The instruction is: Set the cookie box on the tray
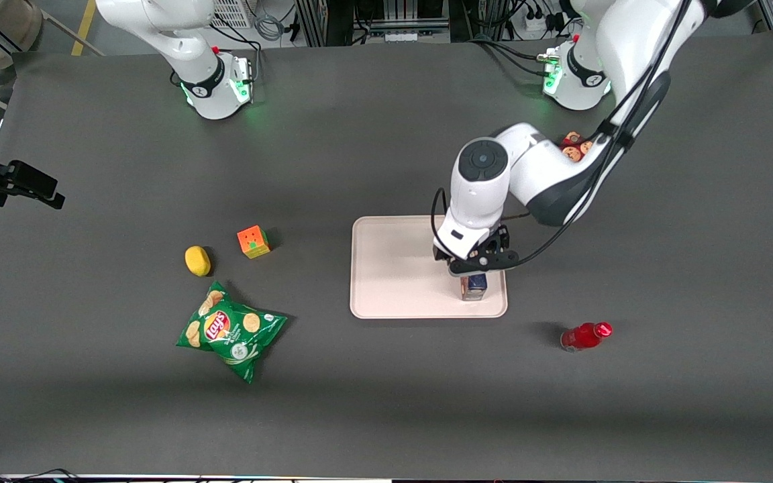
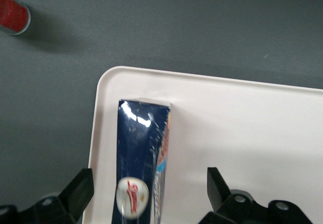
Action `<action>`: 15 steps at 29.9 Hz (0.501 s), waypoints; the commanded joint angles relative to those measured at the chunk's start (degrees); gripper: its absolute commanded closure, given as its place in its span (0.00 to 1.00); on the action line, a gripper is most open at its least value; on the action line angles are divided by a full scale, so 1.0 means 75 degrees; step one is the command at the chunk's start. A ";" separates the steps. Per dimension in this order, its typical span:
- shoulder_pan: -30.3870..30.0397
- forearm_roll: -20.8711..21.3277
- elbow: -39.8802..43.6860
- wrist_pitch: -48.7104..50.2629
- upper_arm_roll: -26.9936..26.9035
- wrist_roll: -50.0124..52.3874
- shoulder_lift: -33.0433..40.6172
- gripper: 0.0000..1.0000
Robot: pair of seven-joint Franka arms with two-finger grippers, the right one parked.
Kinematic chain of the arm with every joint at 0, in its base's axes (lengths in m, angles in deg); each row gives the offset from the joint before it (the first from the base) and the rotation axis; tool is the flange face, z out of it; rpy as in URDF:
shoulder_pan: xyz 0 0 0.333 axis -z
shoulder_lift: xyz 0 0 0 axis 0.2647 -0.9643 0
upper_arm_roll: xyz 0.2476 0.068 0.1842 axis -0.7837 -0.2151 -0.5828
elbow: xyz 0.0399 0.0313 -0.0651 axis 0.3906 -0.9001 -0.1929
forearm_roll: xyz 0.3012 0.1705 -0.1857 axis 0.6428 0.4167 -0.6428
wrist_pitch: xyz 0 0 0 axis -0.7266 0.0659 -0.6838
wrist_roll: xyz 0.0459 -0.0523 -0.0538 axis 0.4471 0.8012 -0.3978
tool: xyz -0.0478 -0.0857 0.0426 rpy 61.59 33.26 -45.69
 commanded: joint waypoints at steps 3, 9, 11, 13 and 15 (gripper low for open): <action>-0.0195 -0.1301 0.0704 0.2213 -0.0062 -0.2171 0.1464 0.00; -0.0595 -0.2401 0.0681 0.3281 -0.0785 -0.4291 0.2846 0.00; -0.0548 -0.2765 0.0669 0.3504 -0.1372 -0.5065 0.3210 0.00; -0.0548 -0.2977 0.0599 0.3634 -0.1888 -0.5850 0.3515 0.00; -0.0536 -0.3013 0.0505 0.3693 -0.2380 -0.6483 0.3749 0.00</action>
